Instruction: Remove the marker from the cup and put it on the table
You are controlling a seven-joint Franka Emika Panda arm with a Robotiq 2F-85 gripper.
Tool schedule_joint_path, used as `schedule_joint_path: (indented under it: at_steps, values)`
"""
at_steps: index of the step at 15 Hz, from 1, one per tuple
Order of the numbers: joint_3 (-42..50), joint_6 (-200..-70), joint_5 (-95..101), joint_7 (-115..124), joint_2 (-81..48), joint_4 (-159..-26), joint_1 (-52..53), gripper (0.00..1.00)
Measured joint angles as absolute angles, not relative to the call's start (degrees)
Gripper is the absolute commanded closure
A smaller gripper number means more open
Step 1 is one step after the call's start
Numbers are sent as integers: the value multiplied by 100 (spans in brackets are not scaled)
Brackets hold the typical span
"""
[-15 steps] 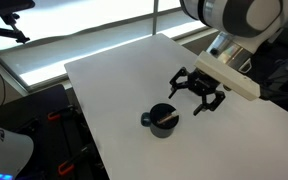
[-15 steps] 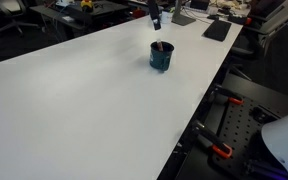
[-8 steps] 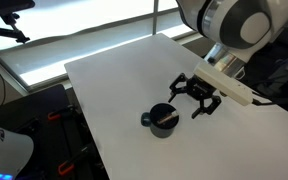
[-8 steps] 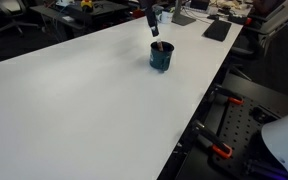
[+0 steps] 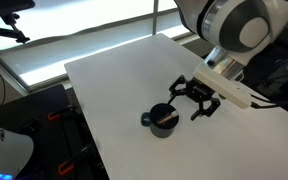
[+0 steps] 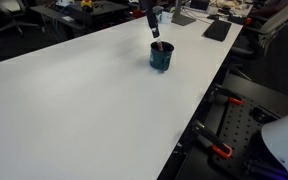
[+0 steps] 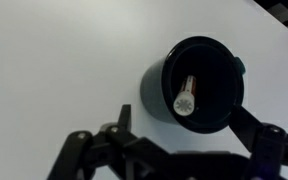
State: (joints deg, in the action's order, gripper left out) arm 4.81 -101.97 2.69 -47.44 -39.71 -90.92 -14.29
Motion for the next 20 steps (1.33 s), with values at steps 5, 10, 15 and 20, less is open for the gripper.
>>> schedule_joint_path:
  at_steps: [5,10,15,20]
  values:
    - [480,-10197,270,-4733,-3988,-9093,-1429,8]
    - [480,-10197,275,-4706,-3998,-9093,-1430,45]
    - [480,-10196,275,-4705,-4006,-9093,-1439,40]
    - [480,-10196,275,-4705,-4009,-9093,-1454,72]
